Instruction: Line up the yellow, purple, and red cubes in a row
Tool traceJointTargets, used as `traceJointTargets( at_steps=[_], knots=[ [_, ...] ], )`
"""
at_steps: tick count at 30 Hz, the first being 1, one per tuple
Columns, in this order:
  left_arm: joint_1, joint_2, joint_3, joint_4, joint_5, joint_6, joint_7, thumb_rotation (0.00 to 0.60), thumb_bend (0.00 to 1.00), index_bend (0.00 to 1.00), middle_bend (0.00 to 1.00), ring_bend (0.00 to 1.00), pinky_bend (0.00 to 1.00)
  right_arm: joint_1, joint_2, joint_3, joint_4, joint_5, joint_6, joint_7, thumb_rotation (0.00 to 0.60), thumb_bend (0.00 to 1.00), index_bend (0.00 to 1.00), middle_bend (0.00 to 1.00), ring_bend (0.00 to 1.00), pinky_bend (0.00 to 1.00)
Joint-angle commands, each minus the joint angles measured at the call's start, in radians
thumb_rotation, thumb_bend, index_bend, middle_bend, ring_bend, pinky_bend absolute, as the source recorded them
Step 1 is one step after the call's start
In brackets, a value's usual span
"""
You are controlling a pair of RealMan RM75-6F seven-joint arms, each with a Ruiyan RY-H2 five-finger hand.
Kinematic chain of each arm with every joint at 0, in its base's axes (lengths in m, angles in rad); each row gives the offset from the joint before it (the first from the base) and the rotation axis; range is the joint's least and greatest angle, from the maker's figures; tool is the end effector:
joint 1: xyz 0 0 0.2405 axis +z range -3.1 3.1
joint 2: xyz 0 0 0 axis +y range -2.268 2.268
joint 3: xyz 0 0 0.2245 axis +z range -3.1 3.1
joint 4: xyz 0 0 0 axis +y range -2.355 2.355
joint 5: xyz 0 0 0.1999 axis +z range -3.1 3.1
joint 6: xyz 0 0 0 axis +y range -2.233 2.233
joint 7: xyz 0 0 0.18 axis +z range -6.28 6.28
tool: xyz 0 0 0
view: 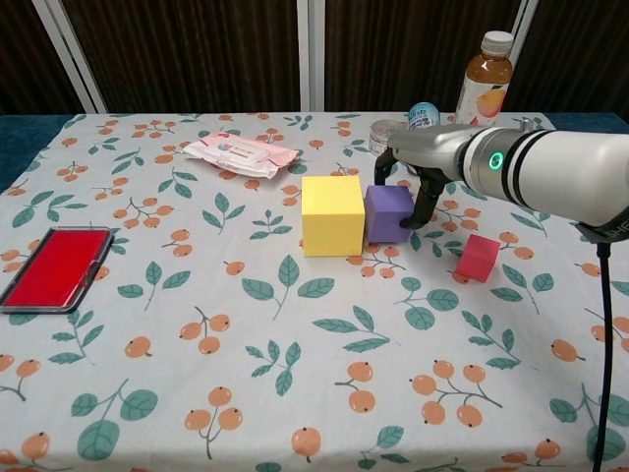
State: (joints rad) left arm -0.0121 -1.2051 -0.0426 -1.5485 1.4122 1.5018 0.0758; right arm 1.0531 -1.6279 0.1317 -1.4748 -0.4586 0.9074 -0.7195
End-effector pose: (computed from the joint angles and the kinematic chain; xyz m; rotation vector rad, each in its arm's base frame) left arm -0.3112 0.1899 0.1422 -1.2803 -0.9377 -0.7685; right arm -0.0921 -0.3663 -0.0671 1.9389 -1.0230 0.5612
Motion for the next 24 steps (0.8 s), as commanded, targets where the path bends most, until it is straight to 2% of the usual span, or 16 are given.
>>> traceJointTargets(
  at_steps=[1,10,17,24],
  knots=[
    [0.0,0.0,0.001,0.001,0.001,-0.001,0.0,0.6,0.14,0.17,0.19,0.14,0.16,0.003,-0.005,0.0,0.007,0.005,0.001,-0.003,0.6,0.29,0.41,0.15,0.0,0.0],
    [0.001,-0.001,0.0,0.003,0.0,-0.002,-0.002,0.6,0.14,0.17,0.19,0.14,0.16,0.008,-0.02,0.0,0.016,0.006,0.004,-0.004,0.6,0.28,0.38,0.15,0.0,0.0],
    [0.001,-0.002,0.0,0.004,-0.001,-0.004,-0.003,0.6,0.14,0.17,0.19,0.14,0.16,0.009,-0.024,-0.001,0.018,0.012,0.01,-0.009,0.6,0.24,0.3,0.14,0.0,0.0],
    [0.002,-0.002,0.0,0.005,0.001,-0.003,-0.004,0.6,0.14,0.17,0.19,0.14,0.16,0.011,-0.026,-0.001,0.019,0.014,0.008,-0.012,0.6,0.24,0.26,0.14,0.0,0.0]
  ],
)
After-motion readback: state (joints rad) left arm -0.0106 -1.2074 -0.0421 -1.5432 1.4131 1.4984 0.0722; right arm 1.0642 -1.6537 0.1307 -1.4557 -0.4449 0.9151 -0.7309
